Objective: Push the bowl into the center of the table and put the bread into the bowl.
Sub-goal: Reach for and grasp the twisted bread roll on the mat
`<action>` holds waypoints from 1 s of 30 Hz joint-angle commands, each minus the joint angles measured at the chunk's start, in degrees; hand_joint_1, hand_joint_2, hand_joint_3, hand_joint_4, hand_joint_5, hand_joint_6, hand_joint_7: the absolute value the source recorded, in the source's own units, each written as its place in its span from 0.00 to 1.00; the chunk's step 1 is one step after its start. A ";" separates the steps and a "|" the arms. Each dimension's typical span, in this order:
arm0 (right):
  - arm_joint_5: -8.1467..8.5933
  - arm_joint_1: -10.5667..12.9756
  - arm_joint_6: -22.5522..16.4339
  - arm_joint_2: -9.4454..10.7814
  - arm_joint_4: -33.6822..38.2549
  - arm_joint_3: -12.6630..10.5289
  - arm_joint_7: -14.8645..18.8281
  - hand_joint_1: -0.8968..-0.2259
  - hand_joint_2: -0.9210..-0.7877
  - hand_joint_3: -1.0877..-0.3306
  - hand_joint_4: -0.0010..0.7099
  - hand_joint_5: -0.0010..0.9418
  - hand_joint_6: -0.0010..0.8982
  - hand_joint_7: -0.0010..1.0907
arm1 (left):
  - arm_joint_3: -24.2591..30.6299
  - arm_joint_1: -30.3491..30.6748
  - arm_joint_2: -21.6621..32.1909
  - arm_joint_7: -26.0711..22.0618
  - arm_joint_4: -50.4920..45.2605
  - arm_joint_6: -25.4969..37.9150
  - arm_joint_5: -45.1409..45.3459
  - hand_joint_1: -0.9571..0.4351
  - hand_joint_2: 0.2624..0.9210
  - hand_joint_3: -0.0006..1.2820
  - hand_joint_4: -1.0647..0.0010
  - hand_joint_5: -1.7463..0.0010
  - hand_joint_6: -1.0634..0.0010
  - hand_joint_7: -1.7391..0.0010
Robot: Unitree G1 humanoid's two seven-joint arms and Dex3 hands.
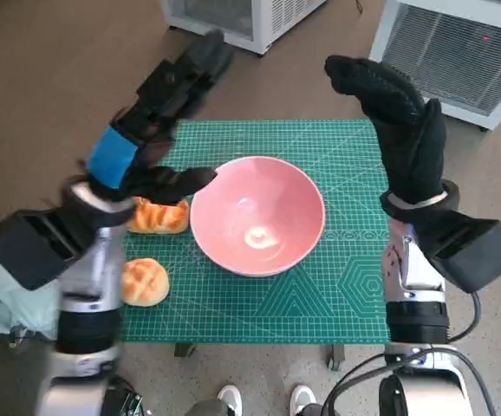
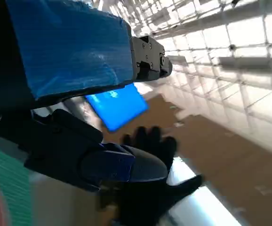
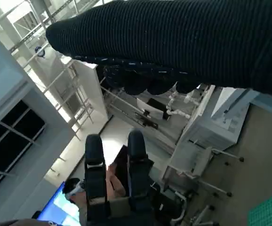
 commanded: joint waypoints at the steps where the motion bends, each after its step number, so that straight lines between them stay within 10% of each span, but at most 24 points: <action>1: 0.01 1.67 1.44 -1.07 0.31 -0.22 -0.83 0.23 0.00 0.44 0.30 0.00 0.08 0.48 | -1.03 2.14 15.31 -3.78 -8.37 16.59 13.25 0.38 0.85 0.03 0.92 1.00 0.91 0.92; 7: 0.00 1.57 1.53 -1.27 1.07 -0.59 -1.74 0.24 0.00 0.44 0.30 0.00 0.09 0.47 | -4.99 0.27 22.43 -7.97 -10.12 33.87 22.48 0.53 0.69 0.00 0.99 1.00 0.87 0.96; 30: 0.00 0.88 1.29 -0.91 2.87 0.05 -2.99 0.24 0.00 0.44 0.30 0.00 0.11 0.44 | -15.35 -1.28 20.17 -8.51 5.58 30.79 27.39 0.51 0.69 0.00 0.95 1.00 0.79 0.99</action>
